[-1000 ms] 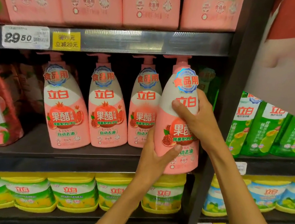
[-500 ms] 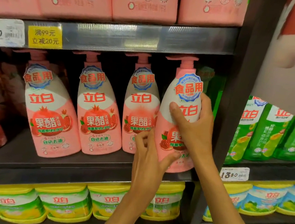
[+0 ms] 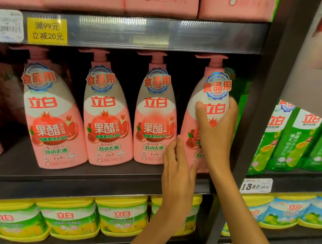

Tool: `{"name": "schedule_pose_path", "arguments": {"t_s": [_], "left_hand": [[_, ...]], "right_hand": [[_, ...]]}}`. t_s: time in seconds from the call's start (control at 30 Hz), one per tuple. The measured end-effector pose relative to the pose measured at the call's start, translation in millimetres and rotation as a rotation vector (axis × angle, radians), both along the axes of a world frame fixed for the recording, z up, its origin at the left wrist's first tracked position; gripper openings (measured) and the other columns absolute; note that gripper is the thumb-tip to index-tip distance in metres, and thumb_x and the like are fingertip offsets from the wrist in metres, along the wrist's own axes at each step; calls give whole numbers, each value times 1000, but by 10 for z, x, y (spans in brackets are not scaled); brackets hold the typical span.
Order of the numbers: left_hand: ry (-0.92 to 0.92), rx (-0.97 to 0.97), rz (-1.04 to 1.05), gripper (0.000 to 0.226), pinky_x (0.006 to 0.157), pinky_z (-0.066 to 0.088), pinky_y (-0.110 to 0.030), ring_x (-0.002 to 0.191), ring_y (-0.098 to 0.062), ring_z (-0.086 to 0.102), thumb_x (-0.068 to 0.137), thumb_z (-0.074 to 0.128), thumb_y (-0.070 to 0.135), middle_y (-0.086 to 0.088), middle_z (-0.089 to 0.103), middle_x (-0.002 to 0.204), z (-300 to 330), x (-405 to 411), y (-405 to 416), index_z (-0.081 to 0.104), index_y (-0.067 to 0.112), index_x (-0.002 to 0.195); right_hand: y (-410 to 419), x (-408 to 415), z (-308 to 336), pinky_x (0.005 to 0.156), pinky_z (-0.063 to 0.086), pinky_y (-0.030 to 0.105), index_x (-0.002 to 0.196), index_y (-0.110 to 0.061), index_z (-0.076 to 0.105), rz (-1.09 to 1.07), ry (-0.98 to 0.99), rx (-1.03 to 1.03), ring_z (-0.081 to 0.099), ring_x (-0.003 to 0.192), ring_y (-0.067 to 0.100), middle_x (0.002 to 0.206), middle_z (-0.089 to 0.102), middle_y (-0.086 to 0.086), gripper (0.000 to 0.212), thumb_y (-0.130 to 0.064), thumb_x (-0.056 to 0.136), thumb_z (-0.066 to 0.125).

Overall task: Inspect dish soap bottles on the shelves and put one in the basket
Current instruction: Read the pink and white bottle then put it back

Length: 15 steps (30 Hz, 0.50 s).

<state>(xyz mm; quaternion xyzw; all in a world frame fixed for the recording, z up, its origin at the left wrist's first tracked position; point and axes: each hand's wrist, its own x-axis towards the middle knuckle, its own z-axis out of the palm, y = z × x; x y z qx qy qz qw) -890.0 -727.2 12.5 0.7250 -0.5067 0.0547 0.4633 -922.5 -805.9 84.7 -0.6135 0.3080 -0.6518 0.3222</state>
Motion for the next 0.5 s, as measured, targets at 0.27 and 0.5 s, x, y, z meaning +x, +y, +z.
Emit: {"name": "schedule_pose_path", "arguments": {"t_s": [0.27, 0.5], "left_hand": [[2, -5, -56, 61, 114, 16, -21, 146, -18, 15, 96, 46, 0, -5, 17, 157, -161, -25, -34, 17, 10, 149], [158, -22, -143, 60, 111, 6, -8, 147, -8, 7, 96, 49, 4, 11, 7, 156, -207, -13, 15, 22, 17, 148]], "right_hand": [[-168, 89, -42, 79, 56, 24, 131, -16, 36, 10, 32, 104, 58, 106, 12, 110, 48, -5, 59, -34, 86, 70], [-147, 72, -50, 102, 43, 50, 144, -12, 25, 35, 194, 135, 42, 124, 23, 127, 39, 4, 70, -37, 91, 63]]}}
